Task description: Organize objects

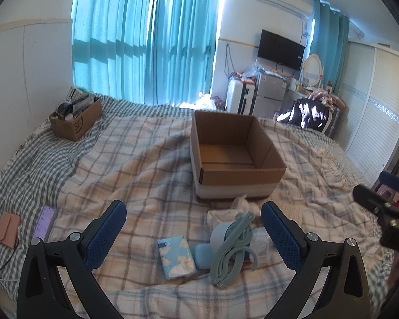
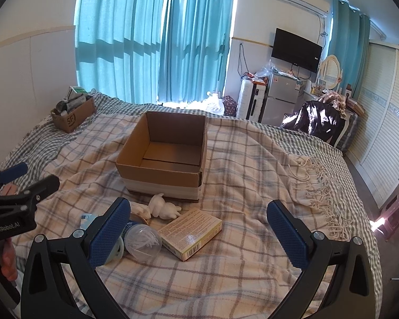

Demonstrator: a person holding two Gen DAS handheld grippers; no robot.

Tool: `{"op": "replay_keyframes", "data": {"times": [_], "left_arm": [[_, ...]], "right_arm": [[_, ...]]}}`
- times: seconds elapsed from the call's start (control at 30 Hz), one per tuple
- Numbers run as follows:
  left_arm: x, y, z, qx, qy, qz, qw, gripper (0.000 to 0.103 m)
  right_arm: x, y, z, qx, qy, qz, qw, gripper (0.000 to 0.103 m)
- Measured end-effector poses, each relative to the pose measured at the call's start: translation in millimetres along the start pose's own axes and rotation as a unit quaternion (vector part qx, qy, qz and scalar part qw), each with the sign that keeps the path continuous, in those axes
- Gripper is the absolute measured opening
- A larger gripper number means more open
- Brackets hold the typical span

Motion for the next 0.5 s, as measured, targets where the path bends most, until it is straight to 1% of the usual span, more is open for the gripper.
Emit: {"op": "replay_keyframes", "data": {"times": [0.17, 0.23, 0.3, 0.43, 0.5], "left_arm": [[-27, -30, 13, -0.001, 0.018, 0.043, 0.9989, 0.101], [-43, -43, 18, -0.005, 0.028, 0.067, 0.9973, 0.096], [-59, -55, 25, -0.010, 0.041, 0.083, 0.9956, 0.093], [-88, -75, 41, -0.001, 0.059, 0.124, 0.9906, 0.083], [-105, -87, 48, -0.006, 0.074, 0.145, 0.9866, 0.077]], "right_arm": [[-9, -9, 0, 0.000, 0.000, 0.016, 1.000, 0.103], [-15, -13, -1, 0.001, -0.001, 0.022, 1.000, 0.103], [-23, -19, -2, -0.001, -0.001, 0.034, 0.999, 0.103], [-40, -33, 0, -0.001, 0.004, 0.058, 0.998, 0.103], [-47, -39, 3, 0.002, 0.005, 0.069, 0.998, 0.103]]}}
Point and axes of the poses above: each gripper's, at about its wrist camera, not at the fingertips, and x roughly against the way its jaws point, z to its left, y to its top, the point moved 9 cm from there along -x, roughly the way its jaws point, and after that the axes turned 11 degrees about x, right-handed, at the moved point
